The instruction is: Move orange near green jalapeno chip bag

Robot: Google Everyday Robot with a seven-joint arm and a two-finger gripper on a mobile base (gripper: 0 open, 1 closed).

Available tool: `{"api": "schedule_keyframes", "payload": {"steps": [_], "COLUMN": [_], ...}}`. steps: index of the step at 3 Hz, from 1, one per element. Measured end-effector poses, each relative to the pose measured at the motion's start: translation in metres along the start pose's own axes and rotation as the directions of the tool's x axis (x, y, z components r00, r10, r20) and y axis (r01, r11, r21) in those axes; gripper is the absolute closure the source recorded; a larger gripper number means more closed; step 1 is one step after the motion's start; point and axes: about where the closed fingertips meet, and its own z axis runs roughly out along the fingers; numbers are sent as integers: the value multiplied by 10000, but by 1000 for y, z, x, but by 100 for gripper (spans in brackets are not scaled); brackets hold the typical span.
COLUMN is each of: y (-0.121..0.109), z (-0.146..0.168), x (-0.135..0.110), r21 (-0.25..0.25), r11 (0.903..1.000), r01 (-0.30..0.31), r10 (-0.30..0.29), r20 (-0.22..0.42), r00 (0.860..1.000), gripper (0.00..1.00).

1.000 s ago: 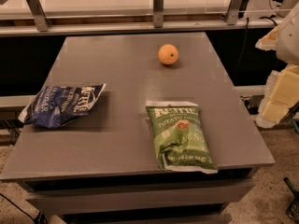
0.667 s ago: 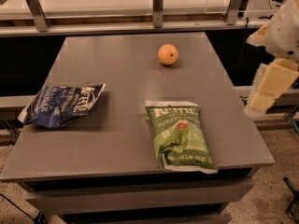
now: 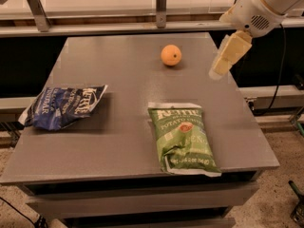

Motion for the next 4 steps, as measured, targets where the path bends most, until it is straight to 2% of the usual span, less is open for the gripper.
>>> {"api": "schedule_keyframes", "payload": {"steps": [1, 2, 3, 4], "y": [0, -19, -62, -92], "z": [0, 8, 25, 49], "x": [0, 0, -6, -6], "r21": [0, 334, 913, 1134], "r11": [10000, 9991, 9929, 9815], "r01": [1, -250, -767, -1540], "r10": [-1, 228, 595, 1163], "r20": [0, 638, 1780, 2856], "r00": [10000, 9977, 9822, 9513], "gripper": [0, 0, 0, 0]}}
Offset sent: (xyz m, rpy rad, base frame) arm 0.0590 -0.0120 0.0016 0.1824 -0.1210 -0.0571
